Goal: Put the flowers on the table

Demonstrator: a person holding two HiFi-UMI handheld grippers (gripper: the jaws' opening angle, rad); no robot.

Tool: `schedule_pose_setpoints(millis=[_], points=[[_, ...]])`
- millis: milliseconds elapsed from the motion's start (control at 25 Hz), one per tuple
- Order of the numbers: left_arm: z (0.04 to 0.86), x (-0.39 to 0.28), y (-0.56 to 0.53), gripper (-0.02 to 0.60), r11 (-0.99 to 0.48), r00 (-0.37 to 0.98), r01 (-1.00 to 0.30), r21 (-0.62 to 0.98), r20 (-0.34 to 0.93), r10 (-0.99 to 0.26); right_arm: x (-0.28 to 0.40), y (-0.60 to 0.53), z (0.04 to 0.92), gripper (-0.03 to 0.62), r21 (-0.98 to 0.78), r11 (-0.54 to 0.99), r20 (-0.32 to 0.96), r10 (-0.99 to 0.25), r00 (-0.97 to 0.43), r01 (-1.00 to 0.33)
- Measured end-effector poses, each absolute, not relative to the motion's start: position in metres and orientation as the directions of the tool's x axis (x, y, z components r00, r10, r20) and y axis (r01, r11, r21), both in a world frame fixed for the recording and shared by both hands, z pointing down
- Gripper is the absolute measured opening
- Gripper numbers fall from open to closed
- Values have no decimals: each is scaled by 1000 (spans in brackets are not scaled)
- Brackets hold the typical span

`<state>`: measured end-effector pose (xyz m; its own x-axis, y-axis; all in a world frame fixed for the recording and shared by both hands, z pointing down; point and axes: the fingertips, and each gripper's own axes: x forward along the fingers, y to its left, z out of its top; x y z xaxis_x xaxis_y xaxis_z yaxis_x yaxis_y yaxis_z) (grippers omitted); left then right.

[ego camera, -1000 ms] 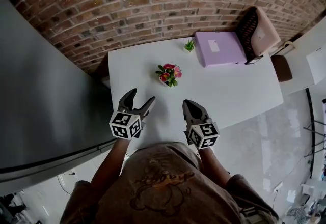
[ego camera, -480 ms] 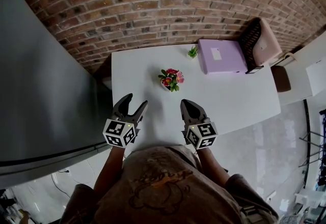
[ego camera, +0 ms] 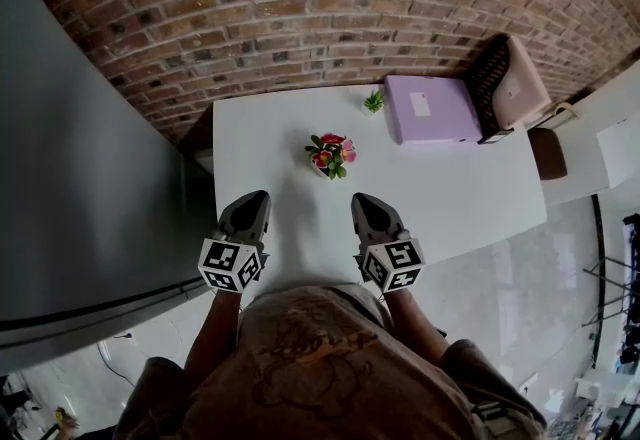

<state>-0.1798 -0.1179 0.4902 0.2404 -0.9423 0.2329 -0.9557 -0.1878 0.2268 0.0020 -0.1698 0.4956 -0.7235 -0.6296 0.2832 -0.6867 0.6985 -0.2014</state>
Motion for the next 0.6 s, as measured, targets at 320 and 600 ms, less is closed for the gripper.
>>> schedule_pose_setpoints(millis=[320, 600], points=[[498, -192, -122, 21, -148, 194, -970, 194, 243, -951, 8, -169, 498, 3, -207, 705, 281, -621, -731, -678], [499, -188, -124, 21, -151, 197, -968, 199, 241, -950, 15, -170, 497, 3, -224, 695, 261, -633, -729, -684]])
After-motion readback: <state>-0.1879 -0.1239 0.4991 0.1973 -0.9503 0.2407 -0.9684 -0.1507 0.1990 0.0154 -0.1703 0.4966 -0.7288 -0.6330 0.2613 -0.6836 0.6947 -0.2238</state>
